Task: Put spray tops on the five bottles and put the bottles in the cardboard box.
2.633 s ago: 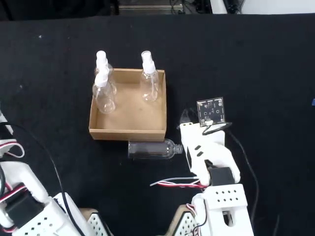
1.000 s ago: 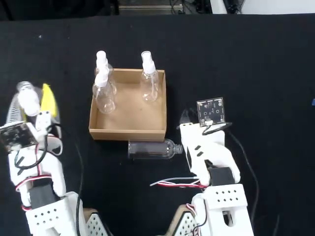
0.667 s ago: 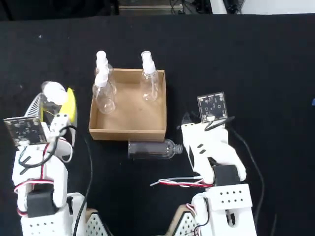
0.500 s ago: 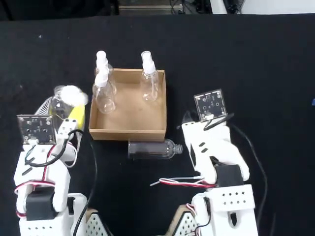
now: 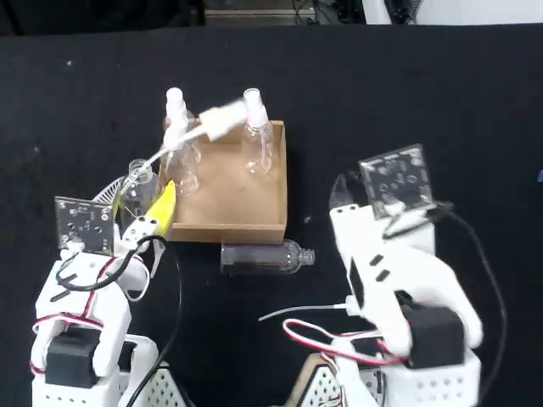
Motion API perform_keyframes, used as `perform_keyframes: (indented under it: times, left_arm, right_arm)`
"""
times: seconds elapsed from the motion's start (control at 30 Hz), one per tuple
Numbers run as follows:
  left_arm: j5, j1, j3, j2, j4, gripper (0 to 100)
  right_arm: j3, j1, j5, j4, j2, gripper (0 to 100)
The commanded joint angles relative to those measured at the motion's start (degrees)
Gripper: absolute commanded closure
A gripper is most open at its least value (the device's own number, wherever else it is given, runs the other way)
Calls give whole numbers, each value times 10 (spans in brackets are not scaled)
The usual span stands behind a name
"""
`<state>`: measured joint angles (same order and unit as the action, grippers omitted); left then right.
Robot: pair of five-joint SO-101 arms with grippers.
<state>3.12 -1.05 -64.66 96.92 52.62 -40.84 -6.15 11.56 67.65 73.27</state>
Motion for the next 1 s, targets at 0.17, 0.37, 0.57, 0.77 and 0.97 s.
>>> perform_keyframes:
  times: [0.17, 0.37, 0.57, 0.77, 0.97]
  left_arm:
    - [-36, -24, -1, 6, -52, 971]
    - [-36, -25, 5, 6, -51, 971]
    - [-33, -30, 5, 6, -69, 971]
    - [-31, -109, 5, 6, -98, 971]
    - [-30, -142, 4, 6, -93, 971]
  right_arm:
    - [87, -120, -1, -50, -22, 983]
    - [113, -183, -1, -134, -131, 983]
    - [135, -176, -1, -193, -163, 983]
    - [84, -102, -1, -227, -164, 983]
    - [-7, -57, 1, -343, -164, 983]
